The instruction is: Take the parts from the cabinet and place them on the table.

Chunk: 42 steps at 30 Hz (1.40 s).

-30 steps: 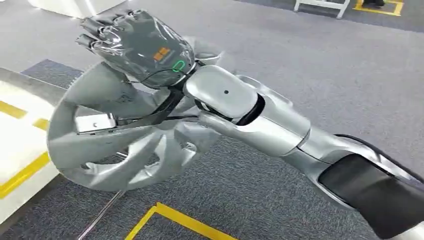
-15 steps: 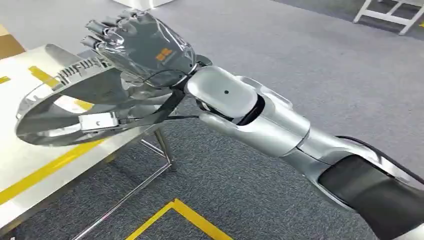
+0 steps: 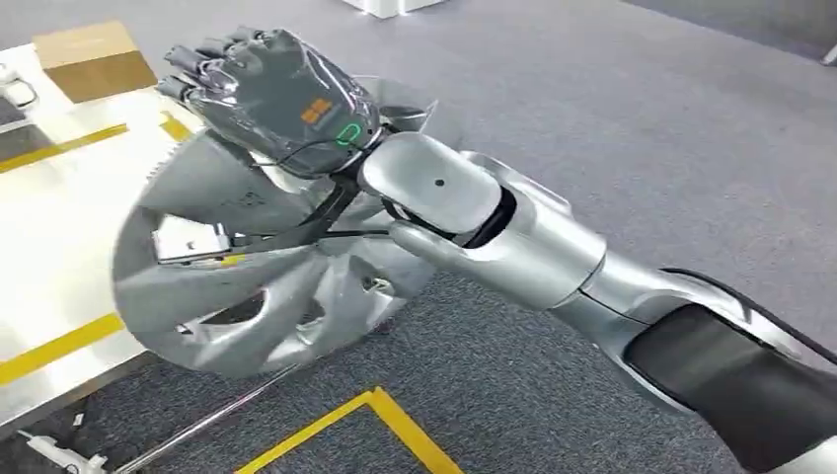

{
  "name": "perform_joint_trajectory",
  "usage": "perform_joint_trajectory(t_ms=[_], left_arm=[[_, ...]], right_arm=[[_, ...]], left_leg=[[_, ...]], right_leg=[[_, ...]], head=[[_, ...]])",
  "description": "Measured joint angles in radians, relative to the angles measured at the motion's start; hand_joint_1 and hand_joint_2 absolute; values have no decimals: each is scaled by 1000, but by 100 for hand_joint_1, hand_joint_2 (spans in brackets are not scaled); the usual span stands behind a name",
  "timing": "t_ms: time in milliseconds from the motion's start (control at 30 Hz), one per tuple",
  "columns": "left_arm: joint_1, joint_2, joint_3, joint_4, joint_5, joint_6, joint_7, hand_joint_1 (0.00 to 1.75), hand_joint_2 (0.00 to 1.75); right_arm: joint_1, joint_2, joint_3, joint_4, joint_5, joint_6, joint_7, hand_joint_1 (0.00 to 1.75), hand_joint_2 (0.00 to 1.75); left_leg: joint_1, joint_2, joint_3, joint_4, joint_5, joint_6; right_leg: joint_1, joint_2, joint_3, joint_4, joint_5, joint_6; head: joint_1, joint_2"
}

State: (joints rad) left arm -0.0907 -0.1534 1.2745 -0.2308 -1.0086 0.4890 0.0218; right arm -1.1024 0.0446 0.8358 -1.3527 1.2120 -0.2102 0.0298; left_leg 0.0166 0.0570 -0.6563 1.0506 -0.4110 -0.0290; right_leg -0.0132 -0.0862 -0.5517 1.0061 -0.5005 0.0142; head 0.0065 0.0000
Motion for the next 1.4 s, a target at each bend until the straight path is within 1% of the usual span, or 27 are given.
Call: perform_joint_trajectory(t_ms=[33, 67, 200, 267, 300, 333, 400, 467, 533, 567, 600, 733, 767, 800, 833, 900, 933, 967, 1033, 1067, 1100, 1167, 1233, 1267, 1300, 1333, 1400], left_arm=[[-3, -3, -4, 0, -2, 1, -3, 0, 175], [-5, -5, -5, 0, -5, 3, -5, 0, 175], [-6, -6, -6, 0, -5, 3, -5, 0, 175], [-4, -8, -7, 0, -6, 4, -6, 0, 175], [-2, -11, -7, 0, -7, 4, -7, 0, 175], [-1, -13, -13, 0, -8, 7, -18, 0, 175], [-3, -18, -15, 0, -9, 7, -23, 0, 175], [-2, -20, -17, 0, -10, 7, -25, 0, 175], [-1, -21, -20, 0, -11, 7, -27, 0, 175], [-1, -22, -21, 0, -12, 7, -28, 0, 175], [-1, -25, -21, 0, -16, 7, -30, 0, 175], [4, -28, -24, 0, -18, 8, -37, 0, 175], [5, -23, -24, -1, -19, 10, -39, 0, 175], [6, -28, -27, -1, -21, 12, -41, 0, 175], [4, -28, -31, 0, -25, 12, -42, 0, 175], [0, -28, -33, 0, -27, 12, -42, 0, 175], [1, -29, -35, 0, -27, 12, -42, 0, 175], [2, -29, -36, 0, -27, 12, -42, 0, 175], [5, -28, -37, 0, -27, 12, -42, 0, 175], [5, -27, -37, -1, -27, 12, -42, 0, 175], [3, -27, -37, 0, -27, 12, -42, 0, 175], [-2, -28, -38, 0, -28, 13, -44, 0, 175], [2, -29, -39, 0, -30, 14, -47, 0, 175], [3, -28, -40, -1, -32, 15, -49, 0, 175], [4, -29, -42, -1, -34, 15, -51, 0, 175], [4, -29, -43, -1, -35, 18, -52, 0, 175], [-1, -31, -46, -1, -37, 18, -58, 0, 175]], right_arm=[[-2, 0, 0, 0, 1, 0, -1, 175, 175], [-3, 0, 0, 2, 1, 2, 1, 175, 175], [-3, 0, 0, 2, 2, 2, 0, 175, 175], [-3, 0, 0, 2, 2, 2, -1, 175, 175], [-4, 0, 1, 2, 2, 3, -1, 175, 175], [-12, 0, 1, 3, 6, 3, -1, 175, 175], [-8, -4, 2, 5, 18, 5, -1, 175, 175], [-2, -7, 2, 8, 22, 7, -1, 175, 175], [-3, -7, 3, 9, 26, 8, -1, 175, 175], [-5, -7, 3, 9, 26, 8, 0, 175, 175], [-6, -7, 3, 10, 26, 8, 0, 175, 175], [-4, -8, 3, 11, 29, 11, 1, 175, 175], [-5, -8, 3, 11, 31, 11, 2, 175, 175], [-4, -8, 3, 11, 34, 11, 3, 175, 175], [-6, -8, 3, 11, 35, 10, 5, 175, 175], [-1, -8, 3, 11, 37, 10, 6, 175, 175], [3, -8, 3, 11, 37, 10, 6, 175, 175], [6, -8, 3, 11, 37, 10, 6, 175, 175], [6, -8, 3, 11, 37, 10, 7, 175, 175], [5, -8, 3, 11, 37, 10, 8, 175, 175], [4, -8, 3, 11, 37, 10, 8, 175, 175], [2, -10, 2, 11, 38, 10, 10, 175, 175], [2, -10, 3, 11, 40, 10, 10, 175, 175], [1, -10, 2, 10, 41, 10, 10, 175, 175], [2, -10, 2, 10, 43, 9, 11, 175, 175], [0, -10, 2, 8, 43, 9, 11, 175, 175], [6, -17, 2, 8, 43, 9, 11, 175, 175]], left_leg=[[-19, 27, 10, -11, -17, 7], [-15, 16, 8, -13, -16, 24], [-15, 15, 7, -11, -16, 26], [-16, 5, 4, -12, -19, 30], [-15, -22, 6, -12, -20, 43], [-7, -51, 9, -17, -17, 60], [-8, -78, 9, -16, -17, 62], [-8, -106, 10, -16, -17, 62], [-8, -139, 12, -14, -17, 62], [-8, -152, 12, -13, -17, 61], [-7, -163, 7, -12, -17, 56], [5, -213, -11, -18, -3, 25], [4, -199, -14, -11, -9, 23], [-8, -133, -24, 16, -30, 17], [-7, -96, -53, 78, -66, 11], [-1, -70, -127, 238, -132, 4], [1, -68, -147, 280, -141, 1], [3, -67, -144, 274, -125, -1], [4, -57, -79, 152, -49, 1], [1, -31, -23, 49, -3, 5], [-12, 26, 7, -1, -10, 10], [-20, 23, 7, -14, -15, 26], [-21, -4, 1, -13, -19, 36], [-12, -17, 10, -22, -14, 46], [-10, -27, 10, -23, -13, 50], [-9, -35, 9, -23, -12, 57], [-9, -63, 9, -23, -12, 62]], right_leg=[[12, -9, -2, 3, -5, 7], [13, -15, -1, 5, -8, 10], [14, -16, -1, 4, -8, 10], [14, -27, 3, 3, -11, 13], [13, -52, 12, 0, -19, 25], [3, 71, -55, 133, -98, 32], [4, 84, -143, 298, -155, 33], [4, 85, -174, 322, -128, 28], [4, 98, -119, 172, -24, 18], [2, 130, -85, 90, 19, 13], [-4, 190, -64, 46, 20, 5], [1, 157, -45, 15, 18, 5], [-11, 137, -38, 7, 24, -1], [-8, 125, -33, 5, 22, -6], [-7, 109, -31, 5, 21, -9], [-5, 74, -28, 5, 16, -14], [-5, 60, -27, 6, 14, -14], [-5, 45, -24, 6, 12, -12], [-5, 21, -16, 6, 5, -9], [-4, 9, -7, 6, -1, -5], [0, -2, -2, 5, -7, 1], [12, -19, -2, 8, -12, 9], [12, -47, 6, 4, -17, 18], [8, -40, 6, 6, -27, 28], [3, 22, -6, 30, -47, 31], [2, 58, -31, 87, -80, 30], [2, 83, -116, 259, -150, 32]], head=[[-2, 0], [0, 0], [0, 0], [2, 0], [2, 0], [11, 0], [10, 0], [10, 0], [11, 0], [11, 0], [8, 0], [11, 0], [12, 0], [2, 0], [-3, 0], [-2, 0], [-2, 0], [-2, 0], [-3, 0], [-2, 0], [-2, 0], [-2, 0], [-1, 0], [-1, 0], [2, 0], [4, 0], [6, 0]])
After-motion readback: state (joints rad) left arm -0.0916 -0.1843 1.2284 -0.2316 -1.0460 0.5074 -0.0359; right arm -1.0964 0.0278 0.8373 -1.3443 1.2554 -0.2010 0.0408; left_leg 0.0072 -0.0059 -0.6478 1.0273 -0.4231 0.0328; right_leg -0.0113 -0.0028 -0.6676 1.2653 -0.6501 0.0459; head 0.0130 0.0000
